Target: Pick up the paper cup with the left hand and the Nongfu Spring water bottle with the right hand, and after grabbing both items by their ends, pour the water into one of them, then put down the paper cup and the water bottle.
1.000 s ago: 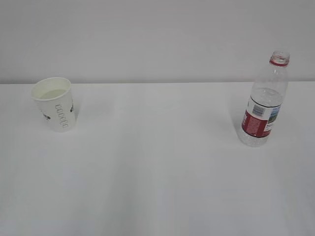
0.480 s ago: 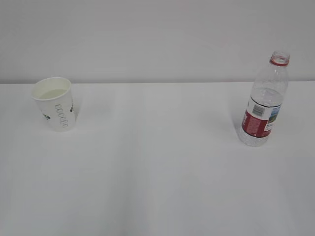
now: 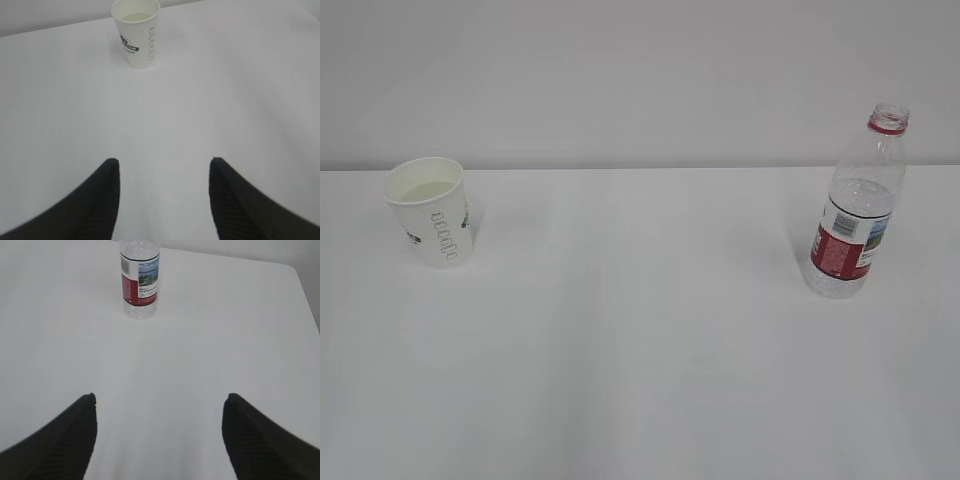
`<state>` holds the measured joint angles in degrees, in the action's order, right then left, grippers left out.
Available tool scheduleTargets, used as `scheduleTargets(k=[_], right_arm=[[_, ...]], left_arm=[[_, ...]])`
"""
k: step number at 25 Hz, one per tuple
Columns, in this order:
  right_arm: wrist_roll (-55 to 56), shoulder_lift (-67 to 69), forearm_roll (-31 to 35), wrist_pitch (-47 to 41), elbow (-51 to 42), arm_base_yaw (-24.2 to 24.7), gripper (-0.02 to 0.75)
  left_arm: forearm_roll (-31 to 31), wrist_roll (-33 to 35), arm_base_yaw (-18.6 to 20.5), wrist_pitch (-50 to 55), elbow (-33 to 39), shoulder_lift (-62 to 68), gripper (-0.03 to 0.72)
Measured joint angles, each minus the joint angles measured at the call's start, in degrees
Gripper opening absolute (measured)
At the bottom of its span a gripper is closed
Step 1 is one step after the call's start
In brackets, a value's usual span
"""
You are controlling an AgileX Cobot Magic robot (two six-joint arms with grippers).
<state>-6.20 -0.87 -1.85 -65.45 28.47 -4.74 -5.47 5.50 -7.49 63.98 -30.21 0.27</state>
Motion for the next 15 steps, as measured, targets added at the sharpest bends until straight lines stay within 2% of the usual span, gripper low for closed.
scheduleTargets(k=[15], right_arm=[[0.00,0.00,-0.10,0.00,0.00,0.00,0.587]], left_arm=[[0.03,0.00,0.00,0.00,0.00,0.00,0.412]])
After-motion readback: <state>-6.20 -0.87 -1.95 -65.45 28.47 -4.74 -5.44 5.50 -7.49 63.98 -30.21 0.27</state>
